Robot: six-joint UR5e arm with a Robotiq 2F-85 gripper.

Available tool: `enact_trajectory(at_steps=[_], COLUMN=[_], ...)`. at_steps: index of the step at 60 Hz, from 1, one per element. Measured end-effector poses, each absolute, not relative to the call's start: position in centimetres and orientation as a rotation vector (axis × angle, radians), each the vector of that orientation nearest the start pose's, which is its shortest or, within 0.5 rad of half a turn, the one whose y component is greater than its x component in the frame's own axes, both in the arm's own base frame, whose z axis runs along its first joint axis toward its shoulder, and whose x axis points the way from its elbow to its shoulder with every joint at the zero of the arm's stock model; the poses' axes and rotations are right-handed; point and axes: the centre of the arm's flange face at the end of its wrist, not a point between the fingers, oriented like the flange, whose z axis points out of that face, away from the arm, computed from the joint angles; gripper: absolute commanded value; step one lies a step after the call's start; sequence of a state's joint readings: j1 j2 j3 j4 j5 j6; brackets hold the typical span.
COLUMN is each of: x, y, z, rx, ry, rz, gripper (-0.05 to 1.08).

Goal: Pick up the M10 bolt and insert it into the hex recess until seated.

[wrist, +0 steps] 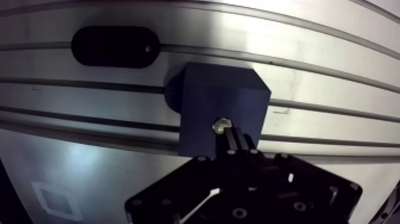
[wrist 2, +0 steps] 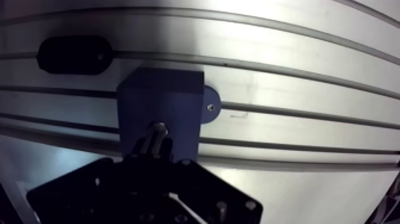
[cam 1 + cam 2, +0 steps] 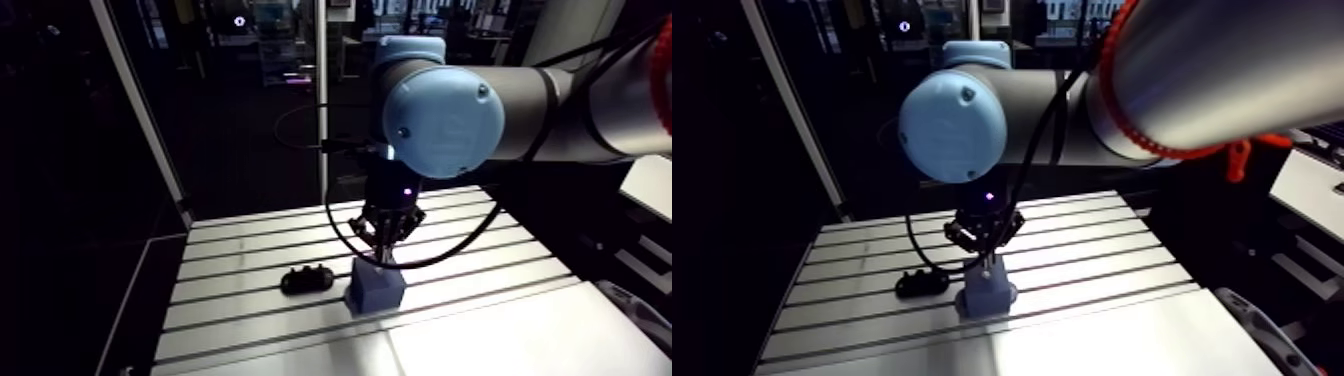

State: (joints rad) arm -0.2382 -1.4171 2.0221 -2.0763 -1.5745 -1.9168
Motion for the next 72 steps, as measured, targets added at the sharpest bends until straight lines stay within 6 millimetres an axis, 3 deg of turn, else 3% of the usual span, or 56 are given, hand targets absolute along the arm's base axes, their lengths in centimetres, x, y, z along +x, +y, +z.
enact_trajectory(at_steps=[1,2,4,21,49,72], x=[-49.5,-49.5,-49.5,-49.3,-49.1,-49.8], y=[-1.7,-1.7,-1.7,-1.8,-2.2,-3.7], z=[25.1,25.2,25.4,29.0,38.5,45.9], rx=[-0.164,-0.164,-0.165,-0.161,-0.088,-0.076], ry=[3.041,3.041,3.042,3.032,2.989,3.016], rz=[-0.038,-0.038,-0.038,-0.04,-0.052,0.004], gripper=[0.23,0.02,0.0,0.0,0.01,0.01])
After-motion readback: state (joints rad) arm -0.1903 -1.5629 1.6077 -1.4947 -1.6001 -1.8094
